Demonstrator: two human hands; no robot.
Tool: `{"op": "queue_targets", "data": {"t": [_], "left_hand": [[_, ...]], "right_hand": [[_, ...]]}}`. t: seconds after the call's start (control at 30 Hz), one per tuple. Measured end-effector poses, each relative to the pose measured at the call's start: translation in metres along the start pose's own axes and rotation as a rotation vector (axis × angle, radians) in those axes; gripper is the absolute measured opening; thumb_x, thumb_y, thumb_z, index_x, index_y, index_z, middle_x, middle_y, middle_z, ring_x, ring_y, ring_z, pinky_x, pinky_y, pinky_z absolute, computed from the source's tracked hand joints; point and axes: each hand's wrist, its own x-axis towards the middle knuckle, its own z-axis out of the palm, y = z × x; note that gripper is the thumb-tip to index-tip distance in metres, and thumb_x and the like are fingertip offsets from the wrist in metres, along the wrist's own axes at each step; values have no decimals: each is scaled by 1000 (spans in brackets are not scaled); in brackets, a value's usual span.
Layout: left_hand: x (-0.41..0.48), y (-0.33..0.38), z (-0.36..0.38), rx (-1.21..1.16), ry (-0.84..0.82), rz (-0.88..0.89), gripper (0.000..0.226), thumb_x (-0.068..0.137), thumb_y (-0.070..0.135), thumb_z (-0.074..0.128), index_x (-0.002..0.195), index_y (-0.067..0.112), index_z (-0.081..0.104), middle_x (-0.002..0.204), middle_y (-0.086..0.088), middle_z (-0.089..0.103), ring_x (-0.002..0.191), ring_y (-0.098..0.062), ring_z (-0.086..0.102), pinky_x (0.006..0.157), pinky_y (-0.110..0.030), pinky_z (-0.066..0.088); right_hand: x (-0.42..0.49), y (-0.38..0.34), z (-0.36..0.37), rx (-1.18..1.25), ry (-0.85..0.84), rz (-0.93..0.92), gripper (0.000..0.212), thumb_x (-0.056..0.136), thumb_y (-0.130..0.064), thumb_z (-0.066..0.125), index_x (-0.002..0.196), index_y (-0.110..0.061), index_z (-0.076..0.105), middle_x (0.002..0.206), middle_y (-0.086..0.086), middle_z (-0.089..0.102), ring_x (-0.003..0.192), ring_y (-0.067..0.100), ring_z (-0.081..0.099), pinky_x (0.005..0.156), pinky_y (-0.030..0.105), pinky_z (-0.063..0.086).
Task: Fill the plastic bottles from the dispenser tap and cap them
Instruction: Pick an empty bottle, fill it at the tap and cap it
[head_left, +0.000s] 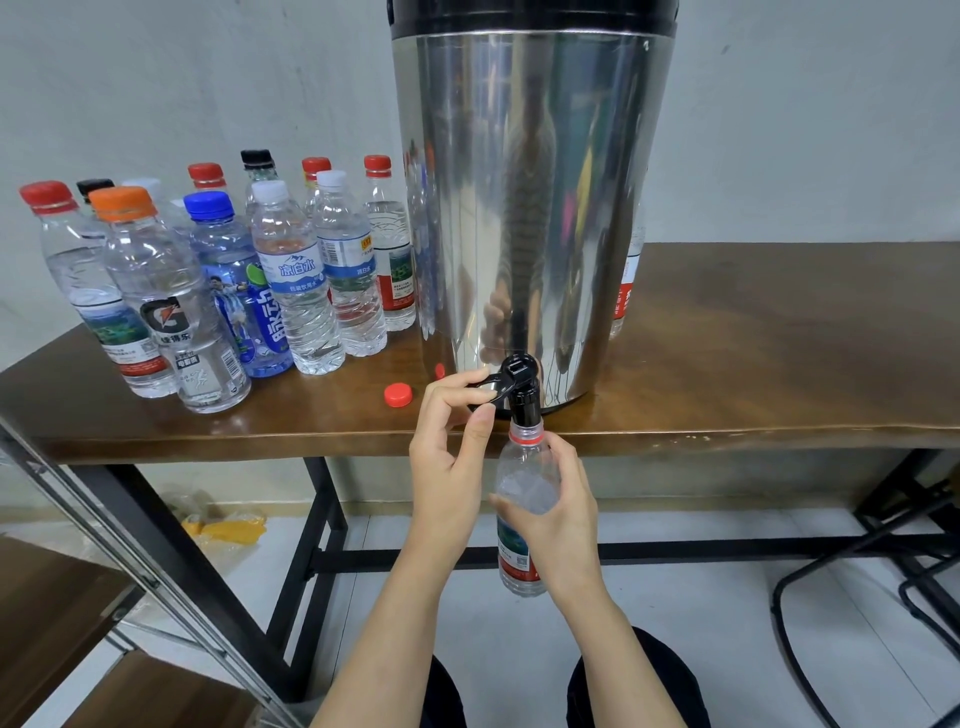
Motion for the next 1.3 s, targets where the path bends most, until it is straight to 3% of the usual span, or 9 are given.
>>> {"op": "queue_targets", "data": {"t": [0.13, 0.27, 0.47, 0.67, 0.87, 1.13, 1.3], "left_hand": [[0, -2, 0, 6, 2, 3, 10, 95, 29, 57, 98, 34, 65, 121, 13, 62, 123, -23, 56, 105, -47, 45], [-1, -2, 0, 2, 3, 1, 9, 95, 28, 56, 98, 32, 64, 122, 12, 62, 123, -24, 56, 104, -46, 45], [-1, -5, 0, -1, 5, 6, 8, 95, 25, 56, 98, 25, 64, 121, 10, 62, 122, -27, 56, 104, -52, 45], [-1, -4, 0, -7, 7, 15, 10, 95, 26, 57, 98, 30, 65, 121, 11, 63, 122, -26, 56, 104, -52, 44], [-1, -4, 0, -2, 10, 9, 12, 95, 26, 57, 99, 35, 64, 121, 10, 63, 122, -29, 56, 103, -55, 44], [-2, -4, 1, 4, 7, 9, 8, 95, 25, 57, 99, 25, 63, 121, 14, 62, 122, -27, 56, 103, -56, 44], [-1, -2, 0, 6, 8, 18, 13, 95, 27, 56, 98, 36, 64, 121, 13, 62, 122, -22, 56, 105, -47, 45]], "right_hand": [[0, 0, -1, -3, -7, 4, 77, 72, -20, 86, 116, -60, 38, 124, -31, 44, 118, -7, 44, 99, 23, 38], [1, 0, -1, -1, -13, 2, 76, 72, -19, 86, 116, -59, 39, 122, -34, 43, 117, -11, 43, 96, 20, 36], [1, 0, -1, 13, -1, 5, 78, 72, -18, 86, 117, -59, 39, 127, -24, 48, 120, -8, 44, 99, 22, 39], [1, 1, -1, 20, -5, 5, 76, 71, -17, 86, 116, -59, 40, 124, -31, 46, 116, -19, 40, 92, 12, 34], [0, 1, 0, 24, -7, 8, 77, 72, -18, 86, 118, -58, 40, 124, -31, 46, 117, -17, 41, 94, 15, 37], [0, 1, 0, 31, 5, 19, 78, 71, -17, 87, 118, -59, 40, 125, -29, 47, 117, -15, 42, 94, 16, 38], [-1, 0, -1, 39, -3, 12, 76, 71, -18, 86, 120, -57, 42, 127, -26, 49, 121, -6, 45, 102, 28, 42]]}}
